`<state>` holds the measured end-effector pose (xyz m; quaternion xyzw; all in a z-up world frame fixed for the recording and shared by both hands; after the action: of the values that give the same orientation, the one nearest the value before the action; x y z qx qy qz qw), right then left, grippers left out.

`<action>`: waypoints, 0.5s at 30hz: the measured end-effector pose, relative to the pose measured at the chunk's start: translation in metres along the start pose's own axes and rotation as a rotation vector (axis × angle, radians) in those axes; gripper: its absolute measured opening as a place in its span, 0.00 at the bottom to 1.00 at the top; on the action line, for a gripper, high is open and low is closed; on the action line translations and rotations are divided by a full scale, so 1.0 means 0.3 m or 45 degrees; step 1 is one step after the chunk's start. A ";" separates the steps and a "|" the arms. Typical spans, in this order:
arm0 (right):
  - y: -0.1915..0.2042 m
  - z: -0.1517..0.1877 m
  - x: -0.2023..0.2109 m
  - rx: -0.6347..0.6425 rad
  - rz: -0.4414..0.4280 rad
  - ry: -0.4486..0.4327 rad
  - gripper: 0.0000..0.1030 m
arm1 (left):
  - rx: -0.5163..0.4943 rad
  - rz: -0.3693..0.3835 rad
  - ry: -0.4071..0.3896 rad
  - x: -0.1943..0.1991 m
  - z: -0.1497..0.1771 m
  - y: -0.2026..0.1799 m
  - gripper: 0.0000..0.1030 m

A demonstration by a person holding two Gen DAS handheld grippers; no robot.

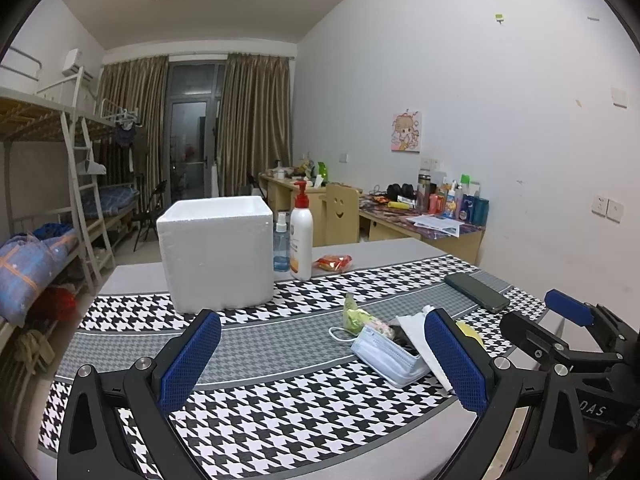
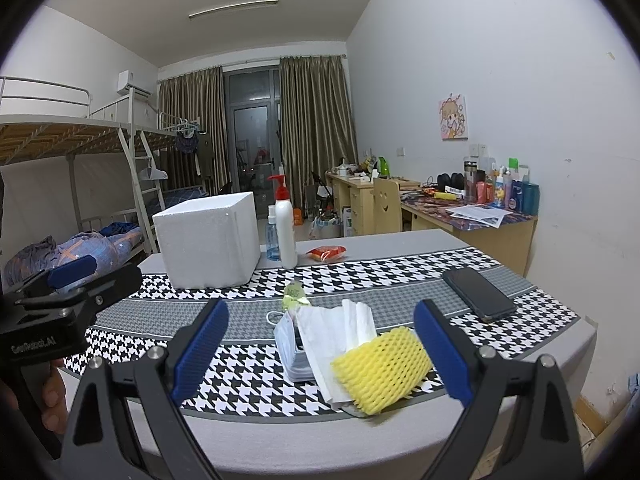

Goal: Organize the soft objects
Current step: 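Move the left tool toward the blue mask while the right tool approaches the yellow foam net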

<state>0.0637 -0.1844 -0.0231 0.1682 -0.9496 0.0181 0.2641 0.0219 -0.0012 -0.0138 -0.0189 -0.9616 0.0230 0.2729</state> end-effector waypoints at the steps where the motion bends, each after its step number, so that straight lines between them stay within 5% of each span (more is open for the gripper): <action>1: -0.001 -0.001 -0.002 0.000 -0.002 0.003 0.93 | 0.000 0.001 0.001 -0.004 0.000 -0.002 0.99; 15: -0.031 0.005 -0.063 -0.014 0.021 0.079 0.93 | 0.003 0.042 0.095 -0.107 0.004 -0.015 0.99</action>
<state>0.0813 -0.1876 -0.0344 0.1583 -0.9424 0.0200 0.2941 0.0484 -0.0074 -0.0314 -0.0354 -0.9503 0.0279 0.3081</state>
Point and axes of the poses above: each gripper's, at about its wrist camera, not at the fingertips, and x roughly against the way its jaws point, y to its left, z to its underside, the point moved 1 cm from there along -x, roughly the way its jaws point, and after that the axes turned 14 degrees about y, right-handed, at the moved point
